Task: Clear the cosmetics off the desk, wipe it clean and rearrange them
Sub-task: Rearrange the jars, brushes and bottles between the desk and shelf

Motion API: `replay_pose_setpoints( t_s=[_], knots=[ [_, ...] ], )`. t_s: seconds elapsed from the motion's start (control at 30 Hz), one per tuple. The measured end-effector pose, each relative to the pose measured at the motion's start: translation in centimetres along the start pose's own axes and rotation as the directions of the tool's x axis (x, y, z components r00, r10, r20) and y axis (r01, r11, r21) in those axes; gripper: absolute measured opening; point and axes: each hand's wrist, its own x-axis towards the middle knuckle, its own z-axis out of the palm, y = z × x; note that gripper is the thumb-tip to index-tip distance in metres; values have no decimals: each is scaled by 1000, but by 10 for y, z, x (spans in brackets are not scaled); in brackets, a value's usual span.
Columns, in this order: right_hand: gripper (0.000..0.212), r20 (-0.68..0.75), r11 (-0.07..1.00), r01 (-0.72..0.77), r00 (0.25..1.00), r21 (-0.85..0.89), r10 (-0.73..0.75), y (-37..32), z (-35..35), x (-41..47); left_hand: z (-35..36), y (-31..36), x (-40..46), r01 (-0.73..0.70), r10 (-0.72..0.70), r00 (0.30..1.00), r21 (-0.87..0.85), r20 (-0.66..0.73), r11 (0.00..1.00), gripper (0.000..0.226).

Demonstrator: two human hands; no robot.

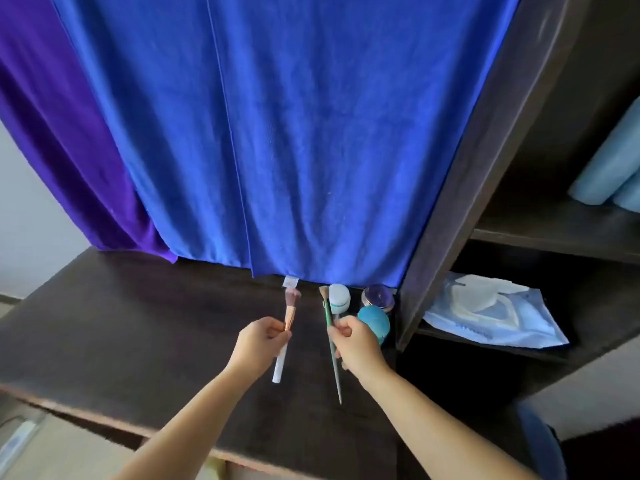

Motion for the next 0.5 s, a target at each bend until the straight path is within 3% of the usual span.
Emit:
replay_pose_setpoints(
  t_s=[0.13,0.23,0.5],
  knots=[
    [5,-146,991,-75,988,-108,59,-6,47,35,6,-16,52,-15,10,998,70,68,997,5],
    [15,-254,969,-94,967,-227,34,-9,66,61,13,-21,85,-26,14,996,124,90,992,6],
    [23,-277,834,-171,961,-524,23,12,80,87,39,-28,115,-135,82,982,326,171,936,16]
  ],
)
